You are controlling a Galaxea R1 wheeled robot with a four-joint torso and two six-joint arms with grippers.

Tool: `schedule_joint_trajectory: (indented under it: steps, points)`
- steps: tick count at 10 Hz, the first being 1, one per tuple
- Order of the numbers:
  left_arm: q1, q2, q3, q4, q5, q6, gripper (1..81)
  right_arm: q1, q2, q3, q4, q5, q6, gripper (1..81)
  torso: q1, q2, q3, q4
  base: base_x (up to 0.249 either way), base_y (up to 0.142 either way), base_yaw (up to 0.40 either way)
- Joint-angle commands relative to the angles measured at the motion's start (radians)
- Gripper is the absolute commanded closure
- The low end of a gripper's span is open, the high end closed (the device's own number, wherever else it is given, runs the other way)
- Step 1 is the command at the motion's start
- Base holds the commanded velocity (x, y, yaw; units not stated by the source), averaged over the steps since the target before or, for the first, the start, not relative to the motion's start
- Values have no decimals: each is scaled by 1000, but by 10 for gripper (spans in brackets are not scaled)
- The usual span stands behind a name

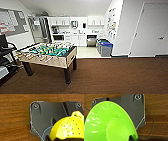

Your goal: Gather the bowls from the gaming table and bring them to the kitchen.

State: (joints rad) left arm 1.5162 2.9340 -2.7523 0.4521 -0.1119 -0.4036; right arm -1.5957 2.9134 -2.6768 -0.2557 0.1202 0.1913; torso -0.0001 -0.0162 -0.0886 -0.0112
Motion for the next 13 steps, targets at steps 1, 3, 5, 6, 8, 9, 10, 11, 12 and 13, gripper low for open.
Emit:
schedule_joint_trajectory:
  steps: [1, 3, 5, 6, 8, 9, 10, 11, 12, 13]
  points:
    - [-40, -7, -6, 7, 41, 3, 811, 38, -17, -3, -10, -48, -3, 811, 0, 0, 0, 0, 142, 0, 0]
    - [-40, -7, -6, 7, 43, 3, 811, 38, -17, -3, -10, -48, -3, 811, 1, 1, 0, 0, 142, 0, 0]
    - [-40, -5, -6, 8, 43, 3, 811, 36, -17, -6, -10, -48, -3, 811, 1, 1, 0, 0, 142, 0, 0]
    - [-40, -4, -6, 8, 43, 3, 811, 36, -17, -7, -10, -48, -3, 811, 1, 1, 0, 0, 142, 0, 0]
    - [-40, -2, -6, 8, 43, 3, 811, 36, -17, -7, -10, -48, -3, 811, 1, 1, 0, 0, 142, 0, 0]
    - [-40, -2, -6, 8, 43, 3, 811, 36, -17, -7, -8, -48, -3, 811, 1, 1, 0, 0, 142, 0, 0]
    - [-40, -2, -6, 8, 43, 3, 811, 36, -15, -7, -10, -48, -3, 811, 1, 1, 0, 0, 142, 0, 0]
    - [-40, -2, -6, 8, 43, 3, 811, 36, -14, -7, -10, -48, -3, 811, 1, 1, 0, 0, 145, 0, 0]
    - [-40, -2, -6, 8, 43, 3, 811, 36, -14, -7, -10, -48, -3, 811, 1, 1, 0, 0, 158, 0, 0]
    - [-40, -2, -4, 8, 43, 3, 811, 36, -14, -7, -10, -48, -3, 811, 0, 1, 0, 0, 161, 0, 0]
